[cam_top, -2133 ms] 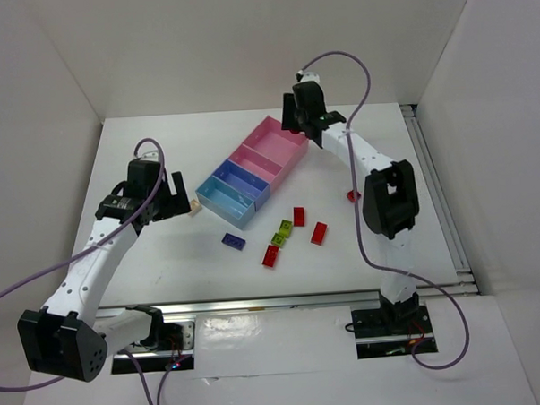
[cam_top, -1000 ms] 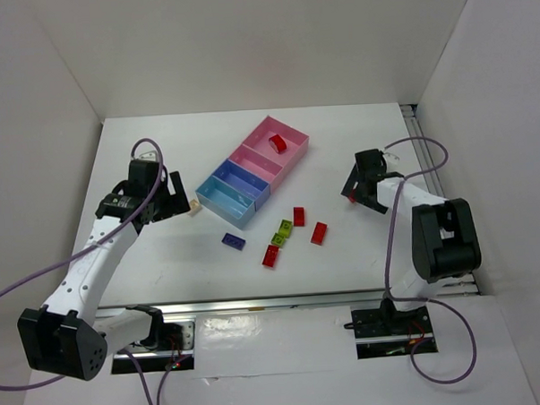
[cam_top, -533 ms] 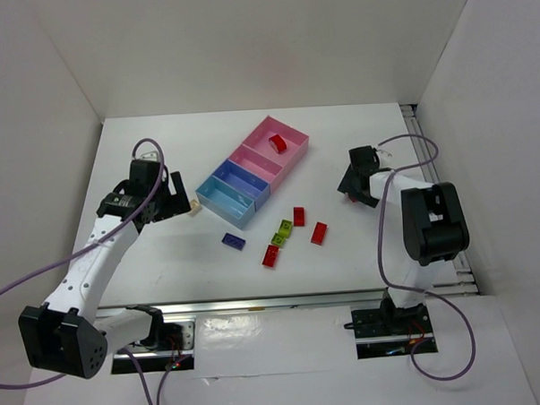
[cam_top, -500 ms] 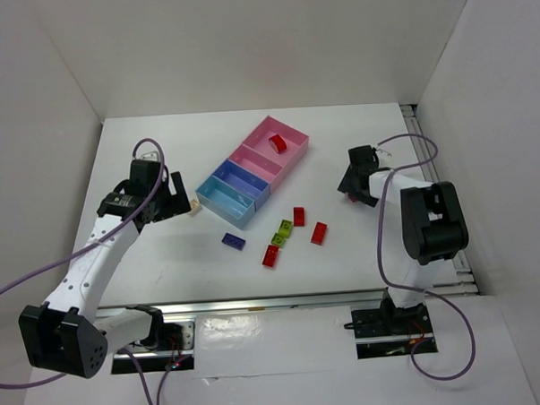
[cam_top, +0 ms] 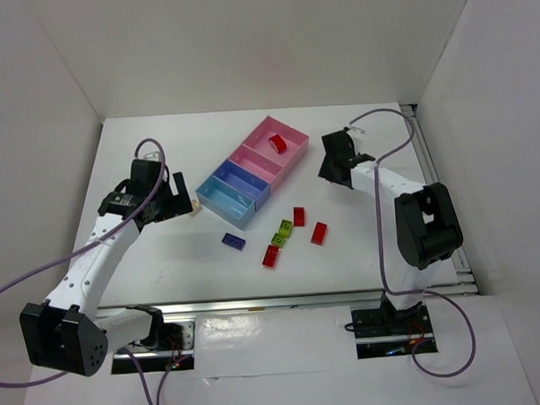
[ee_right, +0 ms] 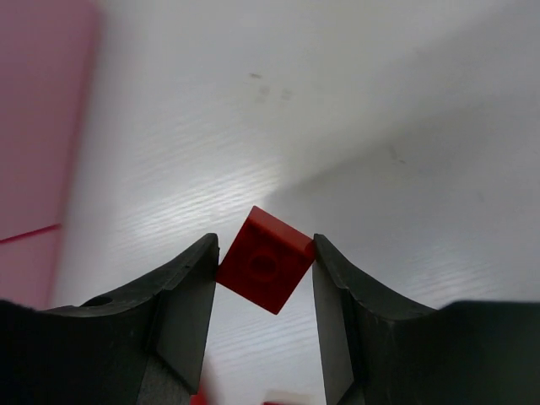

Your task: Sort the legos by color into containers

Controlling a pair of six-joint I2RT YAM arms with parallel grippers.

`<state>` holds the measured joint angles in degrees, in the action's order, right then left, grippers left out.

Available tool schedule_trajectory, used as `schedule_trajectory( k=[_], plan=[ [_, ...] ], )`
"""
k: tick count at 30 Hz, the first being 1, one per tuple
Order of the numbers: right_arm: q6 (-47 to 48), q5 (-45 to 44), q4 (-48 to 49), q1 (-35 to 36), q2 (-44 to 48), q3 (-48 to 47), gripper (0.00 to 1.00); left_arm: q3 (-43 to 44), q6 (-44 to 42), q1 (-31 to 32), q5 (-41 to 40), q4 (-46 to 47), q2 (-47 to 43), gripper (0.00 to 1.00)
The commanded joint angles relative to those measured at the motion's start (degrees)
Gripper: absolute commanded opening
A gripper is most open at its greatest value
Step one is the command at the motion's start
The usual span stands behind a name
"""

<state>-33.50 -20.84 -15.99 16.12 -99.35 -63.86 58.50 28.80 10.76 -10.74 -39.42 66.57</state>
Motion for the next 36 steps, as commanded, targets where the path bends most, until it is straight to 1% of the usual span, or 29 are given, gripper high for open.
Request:
schedule_trajectory(
  k=[1,4,5,7,8,9,10,11,12,13,14,15,16,17,19,20,21,22,23,24,25,26,27,28,30,31,33,36],
  plan=[
    [1.76,-2.01,1.30,3.56,3.03,-8.19,0.45,1.00,-0.14,0.74,2.56,0.75,0.58,1.00],
    [2.99,-1.49,0.79,5.76,-2.23,-14.52,0.45,1.00,0.65,0.75,0.99,0.75,0.58,1.00],
    [3.52,-1.48,0.09,6.72,-4.08,-20.02,0.45,0.48,0.65,0.75,0.20,0.23,0.58,1.00],
    [4.05,-1.48,-0.45,7.69,-9.44,-25.24,0.45,0.47,0.65,0.75,-0.50,-0.39,0.58,1.00],
    [4.57,-1.48,-1.06,8.31,-11.11,-30.40,0.45,0.47,0.65,0.75,-1.20,-0.40,0.58,1.00],
    [4.58,-0.87,-1.67,8.31,-14.70,-32.89,0.45,0.47,0.65,0.75,-1.21,-1.00,0.58,1.00],
    [4.58,0.61,-2.20,8.31,-16.65,-35.52,0.49,0.47,0.65,0.75,-1.21,-1.01,0.58,1.00],
    [4.58,1.23,-2.99,8.84,-18.67,-41.38,0.57,0.47,0.65,0.75,-2.08,-1.01,0.58,1.00],
    [4.58,1.24,-6.13,8.84,-22.86,-44.74,0.80,1.00,0.65,0.75,-2.70,-1.62,0.58,1.00],
    [4.58,1.24,-8.25,8.84,-24.73,-48.17,0.84,1.00,1.26,0.75,-2.70,-1.63,0.58,1.00],
    [4.58,0.63,-10.01,8.84,-25.97,-53.60,0.87,1.00,1.26,0.75,-3.23,-1.63,0.58,1.00],
    [5.19,-0.07,-11.33,8.84,-26.68,-54.70,0.89,1.52,1.26,0.75,-4.36,-2.32,0.58,1.00],
    [5.98,-1.38,-11.35,9.54,-25.38,-54.71,0.89,1.53,1.26,0.75,-4.98,-2.94,0.58,1.00],
    [5.99,-2.44,-10.39,9.54,-23.71,-50.27,0.89,1.53,1.26,0.75,-5.77,-2.94,0.58,1.00],
    [6.51,-3.24,-6.80,10.07,-16.08,-43.32,0.89,1.53,1.26,0.75,-6.30,-2.94,0.58,1.00],
    [6.51,-4.11,-5.64,10.07,-13.18,-39.28,0.85,1.53,1.26,0.75,-6.31,-2.94,0.58,1.00],
    [5.73,-4.64,-4.85,10.07,-10.10,-30.37,0.83,1.53,1.26,0.75,-6.31,-2.94,0.58,1.00],
    [5.11,-4.65,-3.36,10.07,-3.72,-25.67,0.81,1.53,1.26,0.75,-6.31,-2.94,0.58,1.00],
    [3.80,-4.04,-3.35,10.07,-0.53,-20.92,0.80,1.53,1.87,0.75,-6.83,-2.94,0.58,1.00],
    [2.92,-3.25,-2.83,10.68,2.47,-11.74,0.80,1.53,1.88,0.75,-7.53,-2.94,0.58,1.00],
    [1.95,-3.24,-2.82,11.38,8.32,-7.47,0.80,1.53,1.88,0.75,-7.54,-2.94,0.58,1.00],
    [-0.23,-2.55,-3.69,11.91,11.08,-3.42,0.80,1.53,1.88,0.75,-7.54,-2.94,0.58,1.00],
    [-1.47,-2.02,-4.40,11.92,13.46,3.67,0.80,1.53,1.88,0.75,-7.54,-2.42,0.58,1.00],
    [-2.53,-1.49,-5.01,12.70,17.83,6.78,0.84,1.53,1.88,0.75,-7.54,-2.42,0.06,1.00],
    [-5.43,1.14,-7.03,13.32,21.11,13.71,0.87,1.53,1.88,0.75,-6.93,-2.42,0.06,1.00],
    [-6.40,1.76,-7.82,13.85,23.39,15.15,0.89,1.53,1.88,0.75,-6.23,-2.42,0.06,1.00],
    [-8.16,2.64,-8.80,15.25,24.90,19.18,0.89,1.53,1.88,0.75,-5.70,-2.42,0.06,1.00],
    [-9.66,2.13,-8.80,16.75,25.43,21.84,0.89,1.53,1.88,1.28,-5.17,-1.89,0.06,1.00]
  ],
)
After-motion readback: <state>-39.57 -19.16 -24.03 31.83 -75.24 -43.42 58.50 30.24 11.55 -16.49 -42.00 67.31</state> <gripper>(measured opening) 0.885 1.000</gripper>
